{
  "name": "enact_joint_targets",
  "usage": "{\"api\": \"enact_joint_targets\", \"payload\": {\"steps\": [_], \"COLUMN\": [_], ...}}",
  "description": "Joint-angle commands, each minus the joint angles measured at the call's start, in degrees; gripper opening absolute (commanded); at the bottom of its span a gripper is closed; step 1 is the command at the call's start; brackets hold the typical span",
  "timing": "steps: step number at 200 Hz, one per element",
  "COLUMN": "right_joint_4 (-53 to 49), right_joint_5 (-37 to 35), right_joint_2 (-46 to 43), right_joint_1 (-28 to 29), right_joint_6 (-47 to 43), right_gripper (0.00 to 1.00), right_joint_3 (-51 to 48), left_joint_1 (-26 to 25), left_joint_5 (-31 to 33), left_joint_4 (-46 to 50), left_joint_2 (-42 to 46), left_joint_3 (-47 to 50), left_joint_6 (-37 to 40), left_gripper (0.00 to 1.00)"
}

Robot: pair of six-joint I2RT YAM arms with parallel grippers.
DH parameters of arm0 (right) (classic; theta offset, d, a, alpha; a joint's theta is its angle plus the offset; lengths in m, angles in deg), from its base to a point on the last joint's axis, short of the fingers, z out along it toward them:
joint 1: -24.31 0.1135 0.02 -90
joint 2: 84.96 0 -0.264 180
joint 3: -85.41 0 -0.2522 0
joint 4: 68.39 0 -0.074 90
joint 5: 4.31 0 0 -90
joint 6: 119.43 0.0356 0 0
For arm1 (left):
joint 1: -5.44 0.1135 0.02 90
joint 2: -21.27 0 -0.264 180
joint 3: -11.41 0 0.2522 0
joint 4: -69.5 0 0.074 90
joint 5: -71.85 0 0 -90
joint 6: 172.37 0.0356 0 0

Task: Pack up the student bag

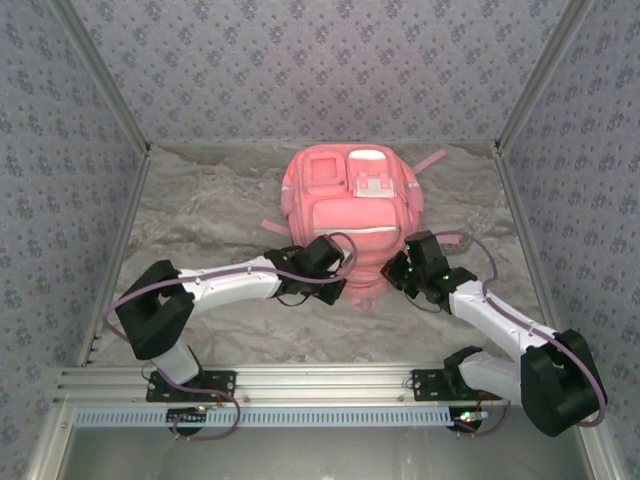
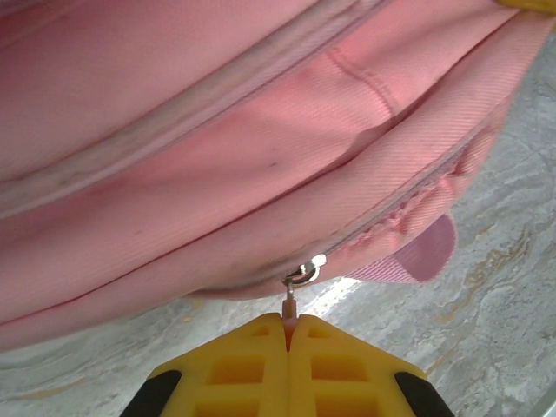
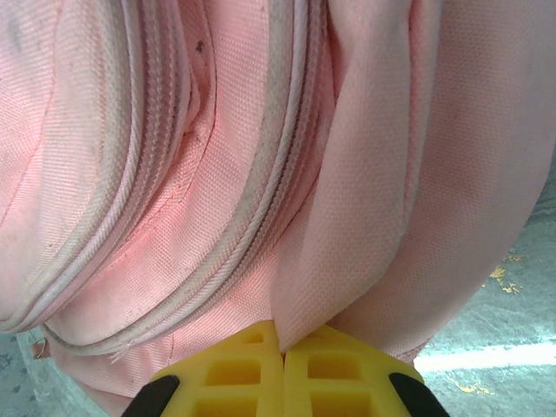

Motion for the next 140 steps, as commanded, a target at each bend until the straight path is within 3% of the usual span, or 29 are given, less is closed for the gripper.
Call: {"api": "enact_joint_targets", "payload": {"steps": [1,140], "right_joint_4": [-5.3,-9.5], "right_joint_5": [-4.3,-2.0], "right_joint_2": [-1.1,-3.4], "right_joint_1": [-1.7,-12.0], "right_joint_6": [-2.0,-8.2], "right_gripper": [0.0,0.0], "right_joint_3": [0.8,2.2], "left_joint_1": [1.6,12.1], "left_joint_5": [3.6,2.2], "left_joint_4": [4.8,0.8], "left_joint_2": [2.6,4.8], "left_joint_3": [2.5,7.9], "left_joint_6": [-1.0,-0.5], "left_gripper": [0.0,0.0]}}
